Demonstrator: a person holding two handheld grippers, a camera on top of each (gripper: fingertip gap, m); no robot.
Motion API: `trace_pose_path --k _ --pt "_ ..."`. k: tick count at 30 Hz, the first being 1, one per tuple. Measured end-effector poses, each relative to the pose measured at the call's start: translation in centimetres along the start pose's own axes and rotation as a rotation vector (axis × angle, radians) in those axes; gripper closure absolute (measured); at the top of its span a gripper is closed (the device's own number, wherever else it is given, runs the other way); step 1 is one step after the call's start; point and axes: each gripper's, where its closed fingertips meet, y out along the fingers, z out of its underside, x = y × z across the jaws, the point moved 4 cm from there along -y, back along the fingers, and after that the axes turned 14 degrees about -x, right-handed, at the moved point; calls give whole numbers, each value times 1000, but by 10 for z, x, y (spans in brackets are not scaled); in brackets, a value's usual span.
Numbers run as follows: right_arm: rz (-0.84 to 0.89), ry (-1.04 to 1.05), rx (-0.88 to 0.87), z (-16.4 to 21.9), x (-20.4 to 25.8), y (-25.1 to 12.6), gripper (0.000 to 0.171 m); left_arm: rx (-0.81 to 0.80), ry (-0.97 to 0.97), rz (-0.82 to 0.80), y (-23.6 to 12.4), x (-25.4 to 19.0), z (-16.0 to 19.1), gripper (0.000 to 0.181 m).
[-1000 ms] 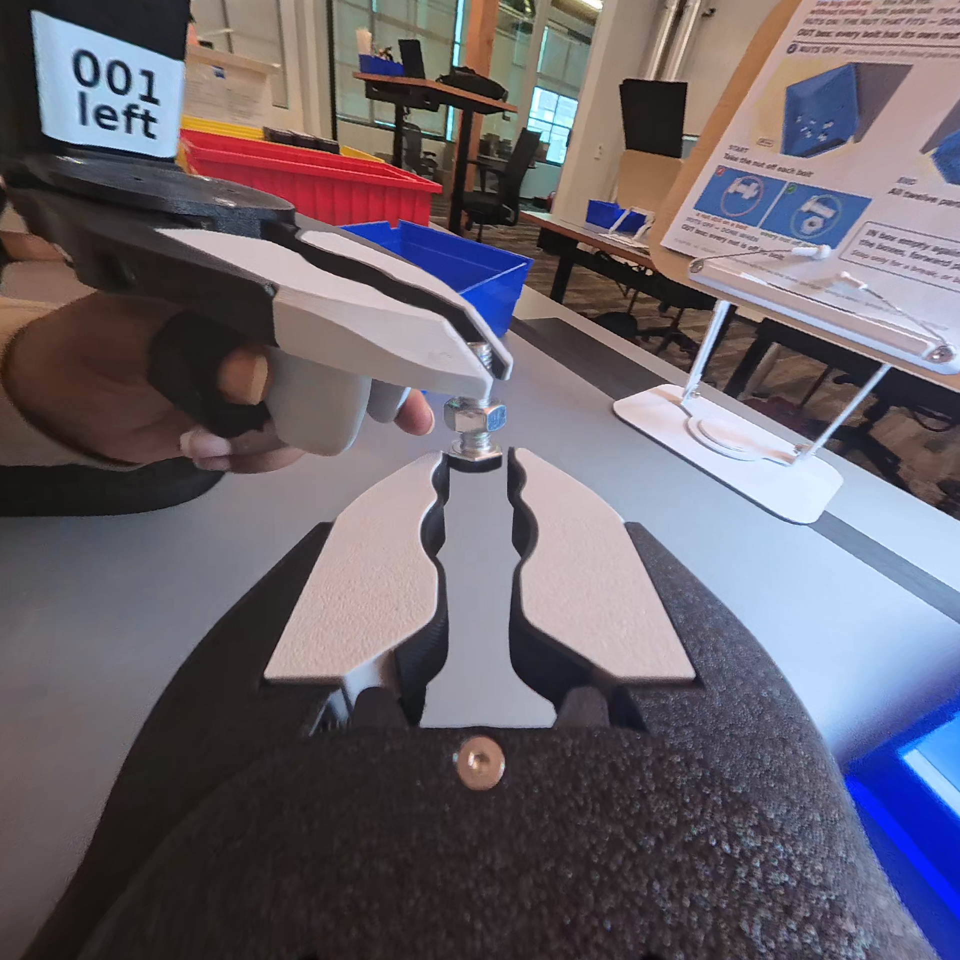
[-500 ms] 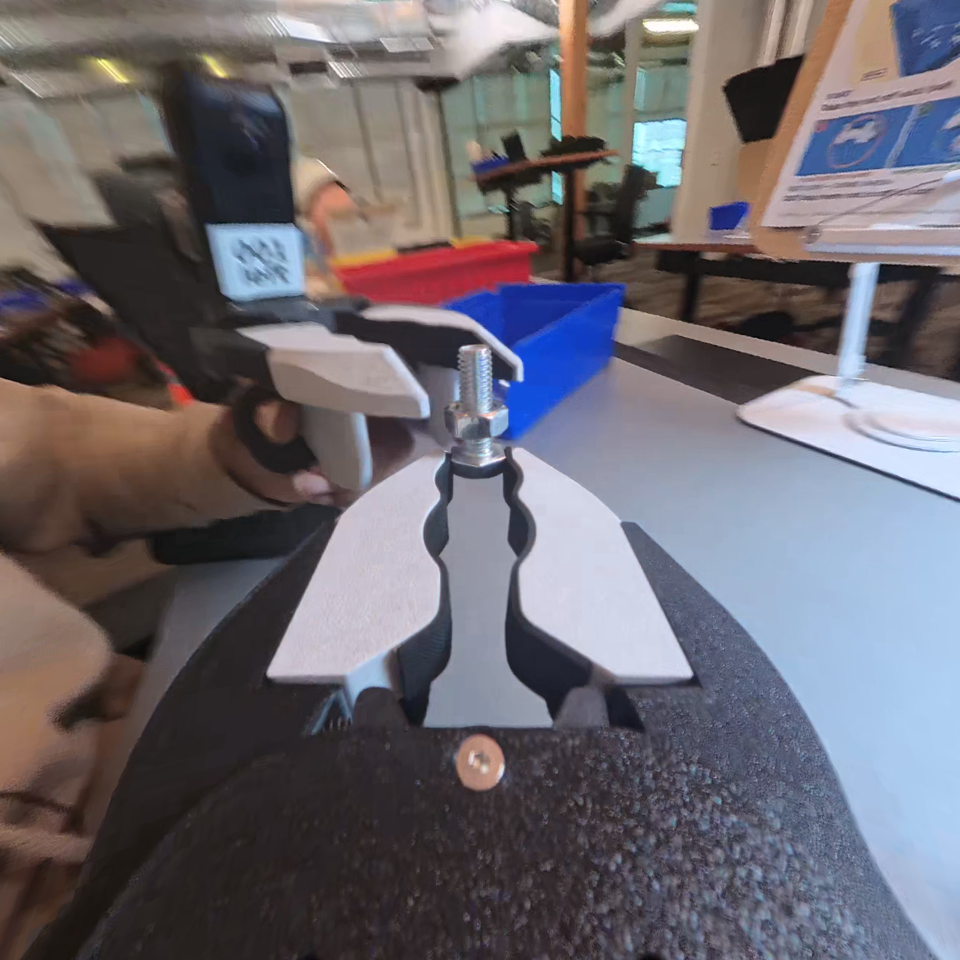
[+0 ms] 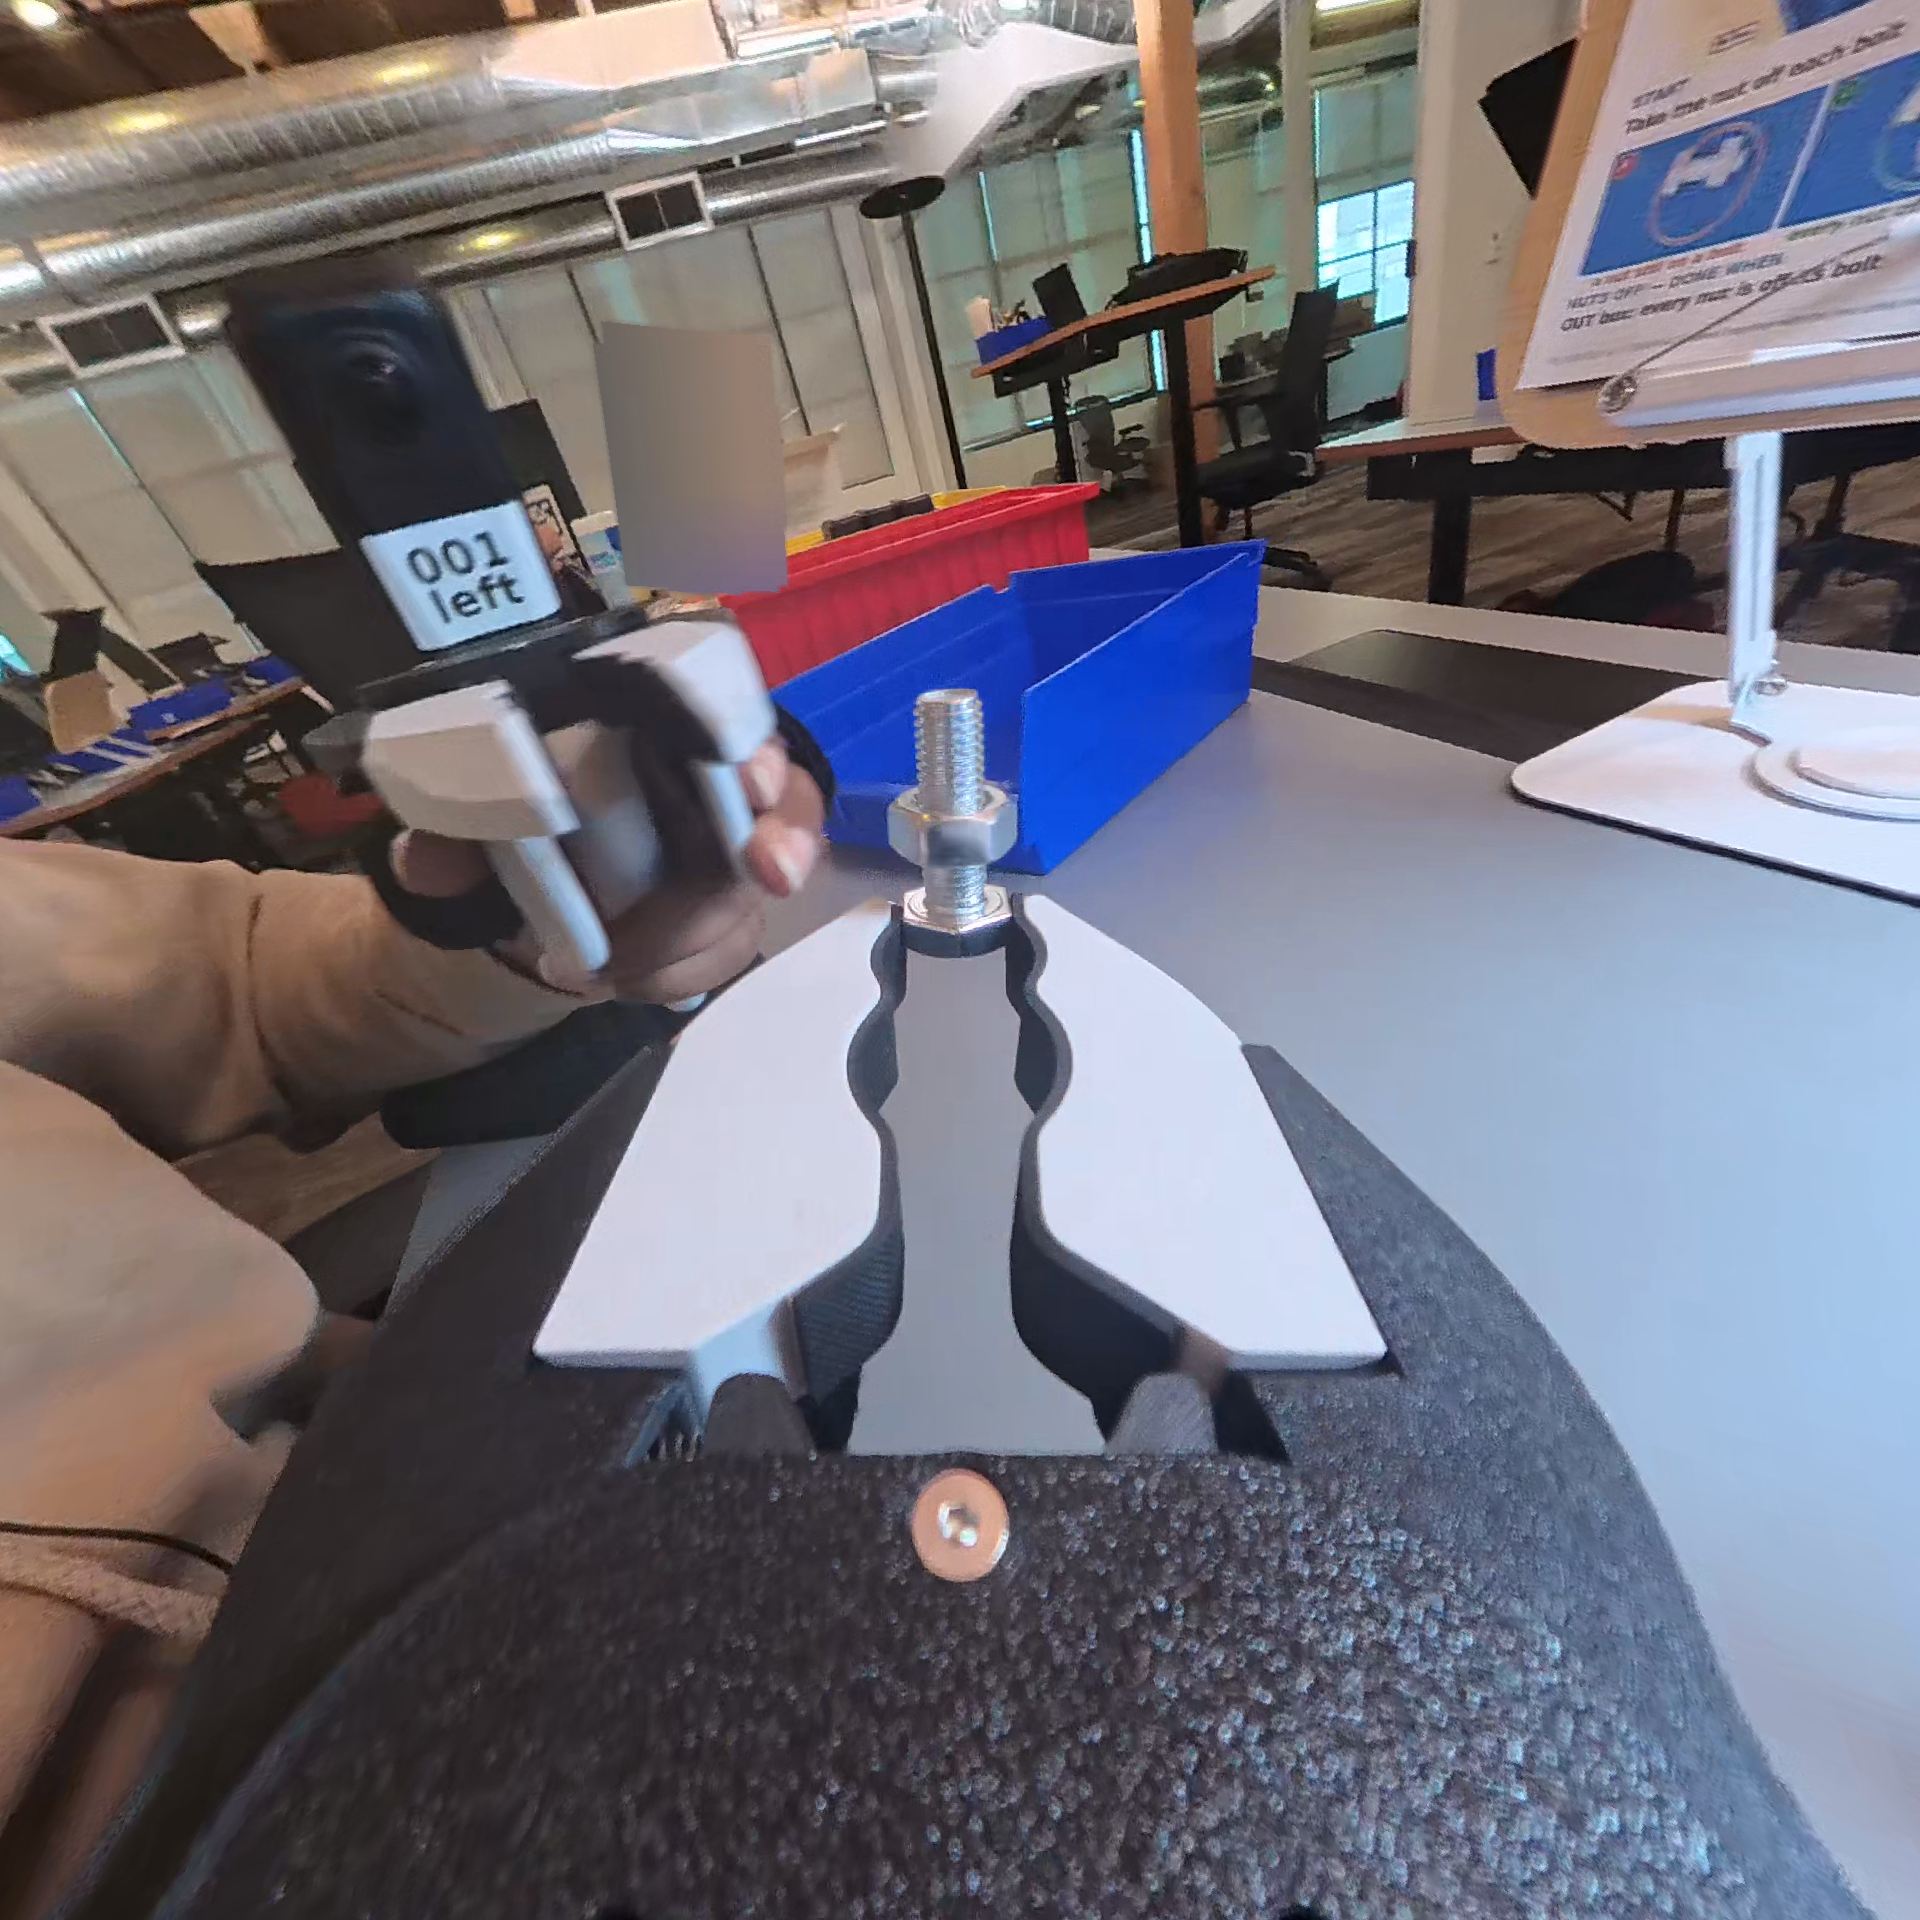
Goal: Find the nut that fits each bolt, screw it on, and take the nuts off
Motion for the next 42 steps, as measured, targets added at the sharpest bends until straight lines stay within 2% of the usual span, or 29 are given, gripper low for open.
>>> trace_pose_path --k 3,8,9,11,16,19,20,22,25,30,33,34,35,38,42 --pt "-69 -26 22 6 15 5 153 24 -54 -71 2 14 10 146" --pt "-78 -40 45 10 19 8 153 48 -61 -33 4 7 16 139" --pt "-43 -41 41 8 12 7 153 31 -49 4 2 3 12 158" --pt "5 -35 30 5 -2 2 153 -20 -57 11 0 0 4 161" --pt "-68 -69 39 9 14 6 153 14 -44 -86 2 16 14 146" --pt "-96 -64 59 14 21 9 153 36 -50 -50 3 11 20 149" --pt "-80 -61 59 13 17 9 153 35 -47 -45 3 9 19 144" --pt "-10 -35 54 10 3 5 153 0 -47 44 0 -1 11 174" --pt "10 -27 39 5 -5 0 153 -8 -4 8 -1 3 8 166" --pt "-77 -38 66 14 17 7 153 11 -41 -69 3 15 18 144" --pt "-69 -41 83 16 17 8 153 29 -29 -45 3 9 18 148" --pt "-34 -44 82 15 12 7 153 18 -24 1 1 5 15 171" --pt "1 -40 78 13 5 6 153 -16 -34 30 -1 1 10 177" --pt "50 -43 64 8 -5 2 153 -9 20 -23 -1 6 8 168" --pt "7 -74 90 16 10 7 153 12 -9 -105 2 19 17 144"
